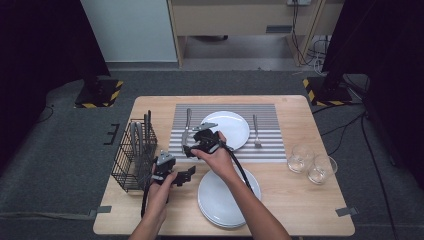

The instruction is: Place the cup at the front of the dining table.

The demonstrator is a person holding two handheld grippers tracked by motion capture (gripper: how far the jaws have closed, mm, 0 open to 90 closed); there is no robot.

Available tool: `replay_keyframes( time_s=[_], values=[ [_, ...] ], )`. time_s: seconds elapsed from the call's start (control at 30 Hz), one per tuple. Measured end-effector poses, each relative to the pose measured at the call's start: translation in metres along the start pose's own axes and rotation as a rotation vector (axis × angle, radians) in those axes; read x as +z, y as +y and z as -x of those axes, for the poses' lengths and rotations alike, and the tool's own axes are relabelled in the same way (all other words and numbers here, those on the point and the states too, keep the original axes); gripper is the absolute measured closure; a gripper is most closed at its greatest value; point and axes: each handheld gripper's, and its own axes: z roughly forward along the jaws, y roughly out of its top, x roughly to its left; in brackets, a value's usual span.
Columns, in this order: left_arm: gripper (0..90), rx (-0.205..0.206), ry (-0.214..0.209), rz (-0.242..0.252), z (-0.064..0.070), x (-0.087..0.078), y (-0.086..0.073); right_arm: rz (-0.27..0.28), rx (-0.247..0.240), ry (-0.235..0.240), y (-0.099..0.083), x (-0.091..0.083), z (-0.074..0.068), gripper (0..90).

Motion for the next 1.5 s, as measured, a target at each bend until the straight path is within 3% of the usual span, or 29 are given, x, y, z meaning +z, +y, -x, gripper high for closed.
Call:
replay_keyframes(
  time_s=[0.1,0.27,1.07,1.23,1.5],
  values=[
    [4.9,-0.005,0.0,-0.004,-0.001,0.0,0.0,0.018,0.003,0.001,0.002,-0.004,0.001,7.0],
    [4.8,-0.008,0.004,-0.007,-0.001,0.0,0.0,0.027,0.051,0.012,0.006,-0.009,0.003,5.5],
    [4.7,0.029,-0.002,-0.045,0.003,0.009,-0.006,0.074,0.051,-0.078,0.017,-0.054,0.033,5.3],
    [4.7,0.009,-0.019,-0.038,0.006,0.009,-0.007,0.08,0.046,-0.098,0.016,-0.07,0.039,5.2],
    [4.8,-0.013,-0.007,-0.014,0.001,0.003,-0.004,0.098,0.059,-0.113,0.016,-0.087,0.049,4.8]
  ],
)
